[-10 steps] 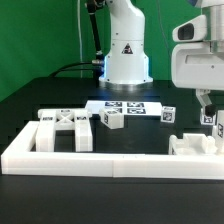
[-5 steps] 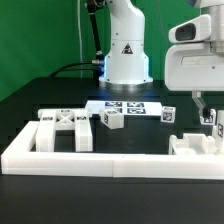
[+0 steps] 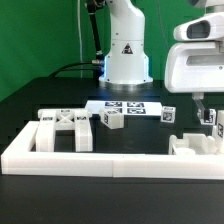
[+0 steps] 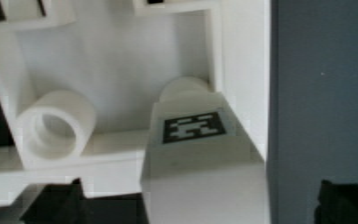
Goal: Assemble chair
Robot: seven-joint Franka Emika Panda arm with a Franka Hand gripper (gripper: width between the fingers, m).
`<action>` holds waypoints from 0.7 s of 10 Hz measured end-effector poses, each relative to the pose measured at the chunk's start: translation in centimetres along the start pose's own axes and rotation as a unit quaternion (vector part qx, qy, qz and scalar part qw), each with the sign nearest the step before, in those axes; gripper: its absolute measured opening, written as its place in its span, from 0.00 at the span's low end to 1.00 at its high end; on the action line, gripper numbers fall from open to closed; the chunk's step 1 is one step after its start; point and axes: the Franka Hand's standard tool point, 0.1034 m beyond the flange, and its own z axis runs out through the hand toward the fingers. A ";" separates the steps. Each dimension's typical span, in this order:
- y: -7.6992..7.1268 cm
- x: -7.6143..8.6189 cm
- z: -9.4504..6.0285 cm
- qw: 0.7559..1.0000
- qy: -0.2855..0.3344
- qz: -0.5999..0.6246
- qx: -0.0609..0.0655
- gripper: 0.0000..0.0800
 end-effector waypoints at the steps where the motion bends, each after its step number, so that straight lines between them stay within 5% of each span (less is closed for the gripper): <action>1: 0.1 0.0 0.0 1.000 0.000 -0.014 0.000 0.76; 2: 0.1 0.0 0.0 1.000 0.000 -0.013 0.000 0.76; 4: 0.1 0.0 0.0 1.000 0.000 0.002 0.000 0.36; 7: 0.1 0.0 0.0 0.995 0.000 0.097 0.000 0.36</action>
Offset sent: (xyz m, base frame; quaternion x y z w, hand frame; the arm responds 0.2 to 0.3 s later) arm 0.0000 0.0000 0.0000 0.0000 0.0000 0.0650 0.9979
